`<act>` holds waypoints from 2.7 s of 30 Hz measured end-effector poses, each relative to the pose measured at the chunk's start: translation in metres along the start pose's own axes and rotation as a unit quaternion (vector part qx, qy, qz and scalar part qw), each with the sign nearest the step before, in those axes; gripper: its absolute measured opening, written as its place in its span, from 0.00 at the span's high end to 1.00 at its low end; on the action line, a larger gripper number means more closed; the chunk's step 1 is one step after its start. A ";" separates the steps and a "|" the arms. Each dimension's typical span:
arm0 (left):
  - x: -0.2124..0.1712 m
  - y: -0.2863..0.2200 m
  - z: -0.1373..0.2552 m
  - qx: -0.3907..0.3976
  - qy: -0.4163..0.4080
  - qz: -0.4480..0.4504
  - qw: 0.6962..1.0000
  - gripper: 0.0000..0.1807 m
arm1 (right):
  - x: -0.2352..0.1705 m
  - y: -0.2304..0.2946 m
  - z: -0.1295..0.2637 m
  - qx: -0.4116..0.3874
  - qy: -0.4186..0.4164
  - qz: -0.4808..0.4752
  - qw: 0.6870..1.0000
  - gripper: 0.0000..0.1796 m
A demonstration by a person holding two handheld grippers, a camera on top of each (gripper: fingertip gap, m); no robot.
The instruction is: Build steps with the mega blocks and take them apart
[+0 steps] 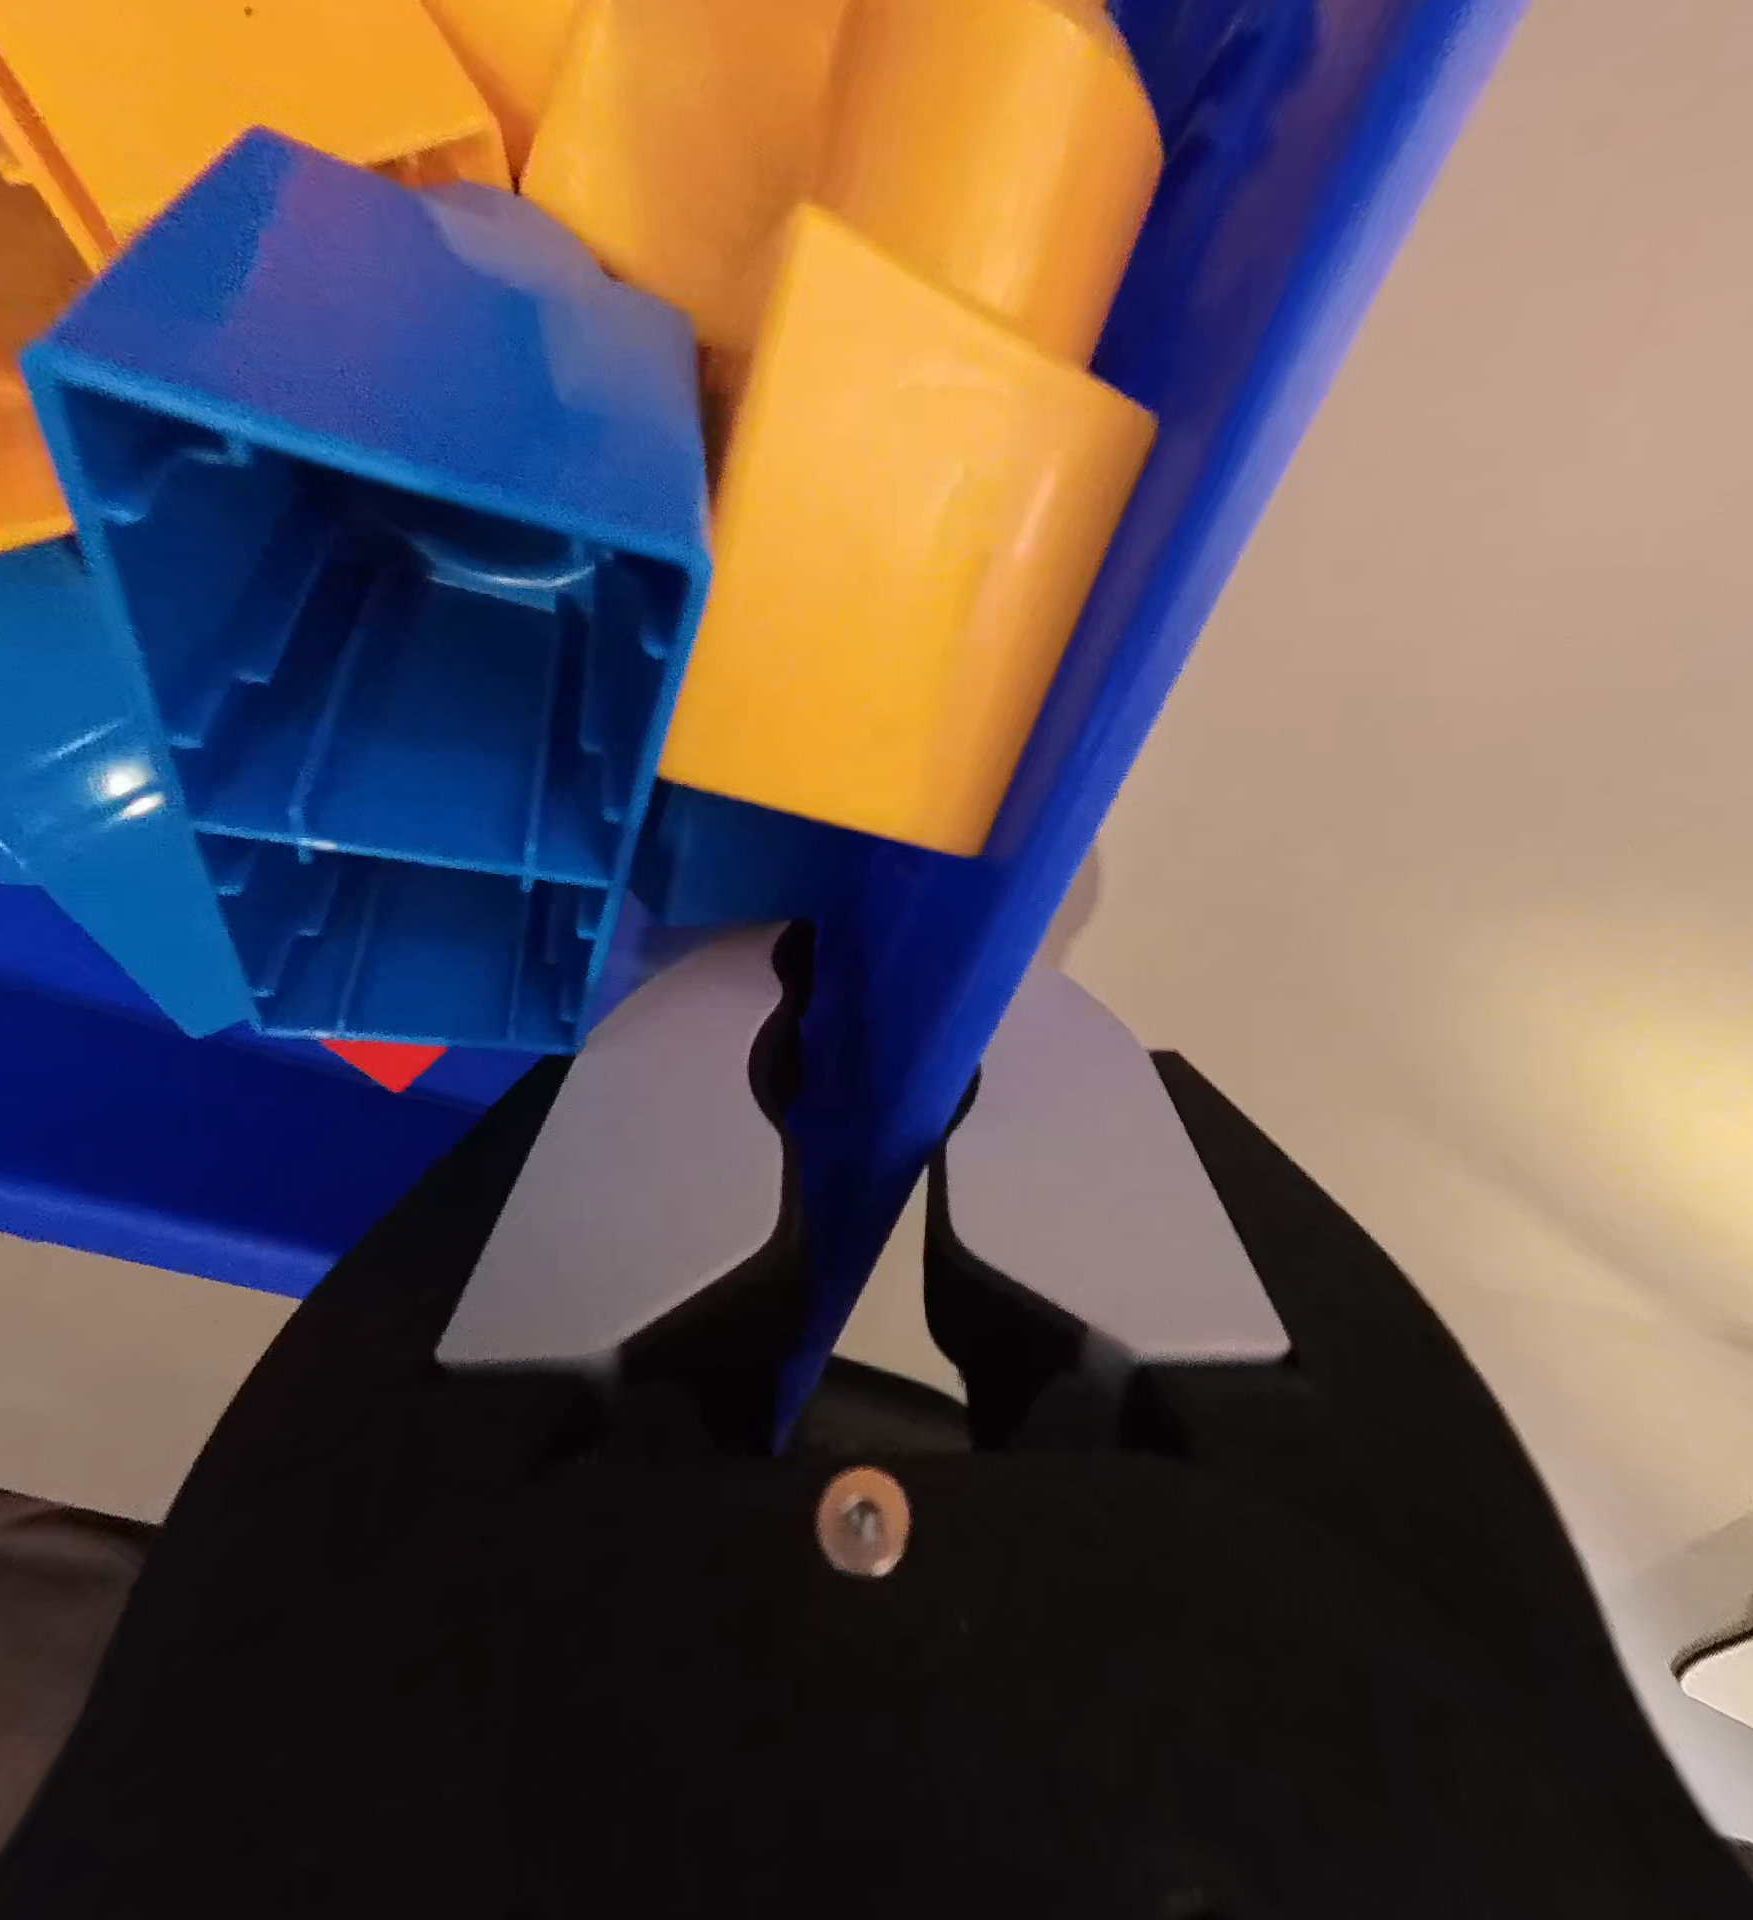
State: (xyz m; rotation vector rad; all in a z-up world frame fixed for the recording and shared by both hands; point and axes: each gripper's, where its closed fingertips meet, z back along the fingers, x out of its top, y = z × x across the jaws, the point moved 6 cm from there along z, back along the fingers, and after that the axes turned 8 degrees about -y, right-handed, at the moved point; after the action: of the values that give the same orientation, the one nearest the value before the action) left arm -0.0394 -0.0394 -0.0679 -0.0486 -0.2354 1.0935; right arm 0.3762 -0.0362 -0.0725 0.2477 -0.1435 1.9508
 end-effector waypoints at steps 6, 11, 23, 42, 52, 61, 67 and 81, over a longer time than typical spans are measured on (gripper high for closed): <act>0.004 -0.010 -0.002 -0.022 -0.007 -0.007 1.000 0.80 | 0.004 -0.011 -0.010 0.007 0.054 -0.023 0.998 0.87; 0.011 -0.009 -0.001 -0.069 -0.028 -0.021 0.997 0.75 | 0.008 -0.018 -0.018 0.066 0.086 -0.061 0.992 0.97; -0.025 0.032 0.103 -0.076 -0.209 0.006 0.975 0.83 | -0.025 -0.061 -0.009 0.082 0.068 -0.067 0.992 0.97; -0.094 0.054 0.194 0.022 -0.384 0.070 0.920 0.84 | 0.054 -0.014 0.145 0.030 0.028 0.022 0.999 0.98; -0.145 0.041 0.255 0.137 -0.530 0.120 0.828 0.55 | 0.194 0.218 0.132 0.139 0.033 0.208 0.968 0.98; -0.181 0.037 0.273 0.174 -0.577 0.135 0.787 0.53 | 0.254 0.398 0.070 0.187 0.056 0.318 0.928 0.97; -0.192 0.039 0.277 0.167 -0.593 0.138 0.775 0.53 | 0.259 0.461 0.012 0.206 0.071 0.322 0.921 0.97; -0.198 0.125 0.235 0.179 -0.478 0.234 0.828 0.55 | 0.244 0.452 -0.065 0.155 0.069 0.308 0.936 0.92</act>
State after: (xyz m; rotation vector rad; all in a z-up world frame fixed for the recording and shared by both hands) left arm -0.2849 -0.1750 0.1090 0.8446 -0.9521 1.5725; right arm -0.1382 0.0238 -0.0703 0.2943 0.2083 2.6091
